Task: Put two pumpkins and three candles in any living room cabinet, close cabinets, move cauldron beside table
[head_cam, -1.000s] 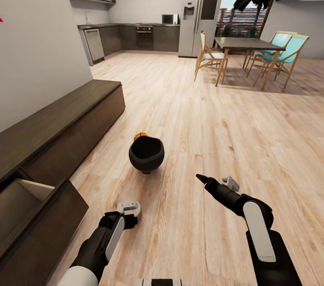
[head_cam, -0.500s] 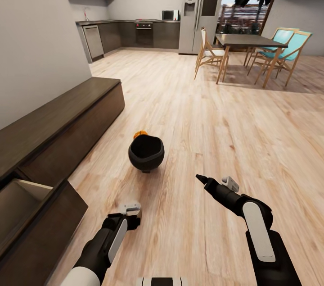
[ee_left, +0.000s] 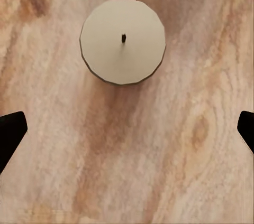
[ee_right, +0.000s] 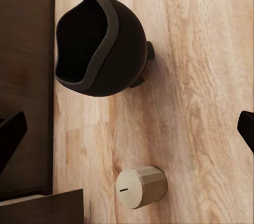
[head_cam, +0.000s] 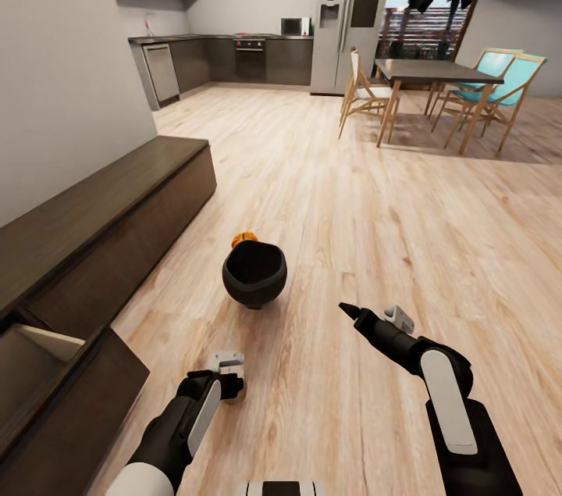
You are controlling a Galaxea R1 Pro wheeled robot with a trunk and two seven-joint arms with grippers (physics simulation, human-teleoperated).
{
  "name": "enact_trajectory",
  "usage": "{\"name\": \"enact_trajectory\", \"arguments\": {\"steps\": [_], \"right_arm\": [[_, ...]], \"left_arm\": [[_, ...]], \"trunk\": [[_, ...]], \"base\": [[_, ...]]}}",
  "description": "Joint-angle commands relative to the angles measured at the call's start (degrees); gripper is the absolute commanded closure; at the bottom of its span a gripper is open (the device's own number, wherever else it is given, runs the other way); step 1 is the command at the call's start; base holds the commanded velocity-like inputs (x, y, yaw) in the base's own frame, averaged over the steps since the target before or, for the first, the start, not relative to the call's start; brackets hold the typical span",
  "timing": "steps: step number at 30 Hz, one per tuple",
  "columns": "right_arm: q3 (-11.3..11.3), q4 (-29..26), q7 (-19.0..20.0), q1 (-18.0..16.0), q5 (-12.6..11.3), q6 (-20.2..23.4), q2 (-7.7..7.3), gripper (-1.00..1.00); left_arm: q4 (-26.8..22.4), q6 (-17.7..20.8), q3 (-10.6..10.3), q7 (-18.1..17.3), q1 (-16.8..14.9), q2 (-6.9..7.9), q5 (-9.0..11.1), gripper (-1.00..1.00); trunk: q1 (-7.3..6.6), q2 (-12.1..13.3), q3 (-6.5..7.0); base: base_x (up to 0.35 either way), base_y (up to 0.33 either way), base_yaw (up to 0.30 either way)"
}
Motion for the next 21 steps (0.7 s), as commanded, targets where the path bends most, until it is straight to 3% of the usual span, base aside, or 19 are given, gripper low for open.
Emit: {"name": "enact_trajectory", "arguments": {"steps": [1,21], "right_arm": [[-0.09,-0.07,-0.50,-0.04,-0.61,0.25,0.07,-1.00],[-0.09,-0.07,-0.50,-0.04,-0.61,0.25,0.29,-1.00]], "left_arm": [[-0.07,0.15,-0.14,0.51,-0.02,0.02,0.62,-1.00],[-0.07,0.19,-0.14,0.51,-0.02,0.02,0.69,-1.00]], "trunk": [[0.02,-0.02,-0.05],[0.02,-0.02,-0.05]], "base": [[0.149,0.016,0.000],[0.128,0.001,0.000]]}}
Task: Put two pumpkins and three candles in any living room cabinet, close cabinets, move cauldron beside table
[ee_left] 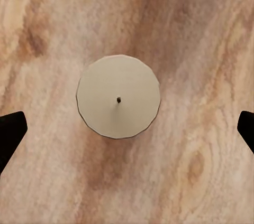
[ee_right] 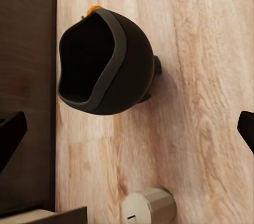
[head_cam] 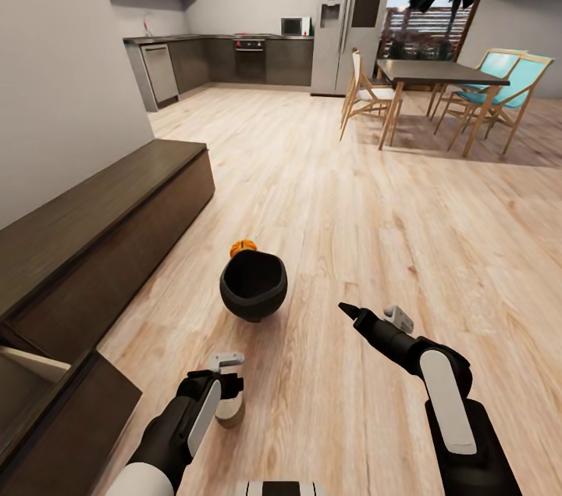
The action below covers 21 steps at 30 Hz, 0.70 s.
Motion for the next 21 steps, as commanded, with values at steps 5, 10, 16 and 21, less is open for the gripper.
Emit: {"name": "enact_trajectory", "arguments": {"steps": [5,10,16,21], "right_arm": [[-0.10,-0.07,-0.50,-0.04,-0.60,0.24,0.13,-1.00],[-0.06,-0.07,-0.50,-0.04,-0.61,0.24,0.15,-1.00],[-0.01,-0.07,-0.50,-0.04,-0.61,0.24,0.16,-1.00],[0.06,-0.10,-0.50,-0.04,-0.53,0.24,0.23,-1.00]], "left_arm": [[-0.07,0.26,-0.14,0.51,-0.02,-0.01,0.61,-1.00],[-0.07,0.16,-0.14,0.51,-0.02,0.00,0.59,-1.00],[-0.07,0.05,-0.14,0.51,-0.02,0.01,0.62,-1.00],[-0.07,0.01,-0.14,0.44,-0.02,0.01,0.61,-1.00]], "trunk": [[0.00,-0.02,-0.05],[0.00,-0.02,-0.05],[0.00,-0.02,-0.05],[0.07,-0.06,-0.71]], "base": [[0.021,0.000,0.000],[0.125,0.063,0.000],[0.027,0.012,0.000],[0.002,0.001,0.000]]}}
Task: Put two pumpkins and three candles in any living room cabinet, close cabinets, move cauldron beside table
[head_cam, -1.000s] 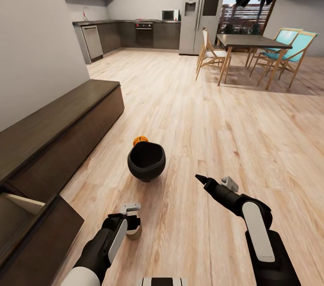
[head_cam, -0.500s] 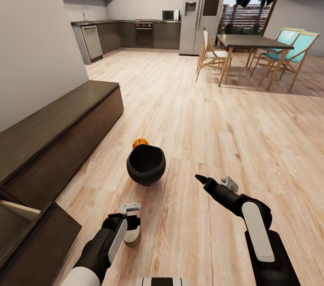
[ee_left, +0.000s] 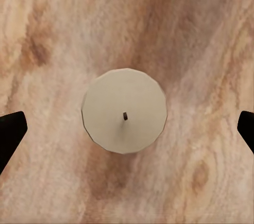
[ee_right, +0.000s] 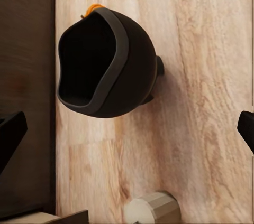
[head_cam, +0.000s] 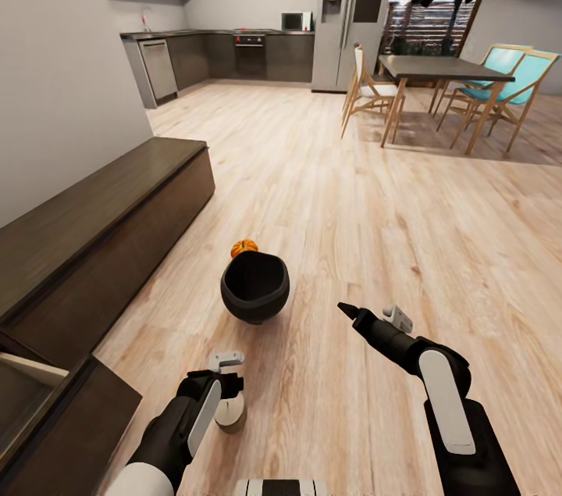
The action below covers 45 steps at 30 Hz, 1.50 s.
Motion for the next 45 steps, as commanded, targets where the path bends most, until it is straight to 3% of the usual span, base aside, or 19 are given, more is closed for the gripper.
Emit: {"name": "enact_trajectory", "arguments": {"steps": [1,6,11,15,28,36,45], "right_arm": [[-0.09,-0.09,-0.50,-0.04,-0.62,0.24,0.05,-1.00],[0.42,-0.31,-0.42,-0.04,-0.61,0.28,0.22,-1.00],[4.59,-0.38,-0.44,-0.04,-0.60,0.04,-0.14,-1.00],[5.64,-0.39,-0.43,-0.04,-0.61,-0.03,-0.18,-1.00],[5.72,-0.24,-0.46,-0.04,-0.61,-0.11,-0.04,-1.00],[5.72,-0.21,-0.50,-0.04,-0.61,-0.11,0.01,-1.00],[5.72,-0.21,-0.50,-0.04,-0.68,-0.11,0.06,-1.00]], "left_arm": [[-0.07,0.19,-0.14,0.51,-0.02,0.03,0.60,-1.00],[-0.07,0.19,-0.14,0.50,-0.02,0.03,0.60,-1.00],[-0.07,0.06,-0.14,0.50,-0.02,0.02,0.60,-1.00],[-0.07,-0.07,-0.14,0.50,-0.02,-0.03,0.60,-1.00],[-0.03,-0.08,-0.22,0.50,-0.02,-0.06,0.60,-1.00],[0.01,-0.15,-2.95,0.50,-0.02,-0.06,0.60,-1.00],[0.02,-0.22,-3.37,0.50,-0.02,-0.06,0.60,-1.00]], "trunk": [[0.01,-0.04,-0.28],[0.14,-0.10,-1.38],[0.27,-0.17,-2.49],[0.37,-0.22,-3.38],[0.71,-0.40,-6.26],[0.91,-0.50,-8.03],[1.15,-0.62,-10.02]], "base": [[0.000,0.000,0.000],[0.000,0.000,0.000],[0.000,0.000,0.000],[0.000,0.000,0.000],[0.000,0.000,0.000],[0.000,0.000,0.000],[0.000,0.000,0.000]]}}
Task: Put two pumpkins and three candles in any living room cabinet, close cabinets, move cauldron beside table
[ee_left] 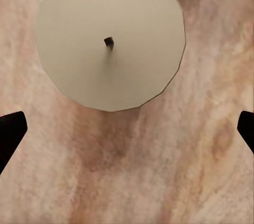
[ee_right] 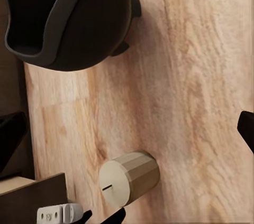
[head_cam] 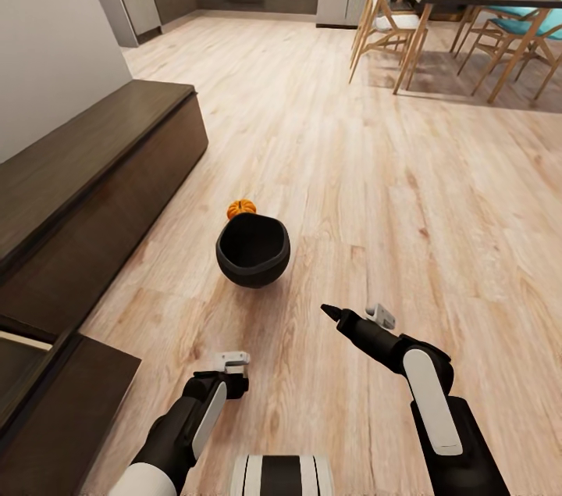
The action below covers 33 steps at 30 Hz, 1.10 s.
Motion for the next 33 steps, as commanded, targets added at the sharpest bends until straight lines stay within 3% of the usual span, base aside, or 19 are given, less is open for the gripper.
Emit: {"name": "enact_trajectory", "arguments": {"steps": [1,8,15,33], "right_arm": [[-0.09,-0.06,-0.50,-0.03,-0.63,0.24,0.05,-1.00],[-0.03,0.01,-0.50,-0.03,-0.64,0.24,0.05,-1.00],[-0.01,0.02,-0.50,-0.03,-0.64,0.24,0.11,-1.00],[-0.01,0.01,-0.50,-0.03,-0.62,0.24,0.27,-1.00]], "left_arm": [[-0.07,0.18,-0.14,0.51,-0.02,0.02,0.60,-1.00],[-0.07,0.12,-0.15,0.51,-0.02,0.11,0.60,-1.00],[-0.07,0.13,-0.15,0.51,-0.02,0.11,0.77,-1.00],[-0.07,0.15,-0.10,0.51,-0.02,0.11,0.87,-1.00]], "trunk": [[0.01,-0.03,-0.27],[0.19,-0.13,-1.82],[0.19,-0.13,-1.82],[0.19,-0.13,-1.82]], "base": [[0.000,0.000,0.000],[0.000,0.000,0.000],[0.001,0.000,0.000],[0.160,0.010,0.000]]}}
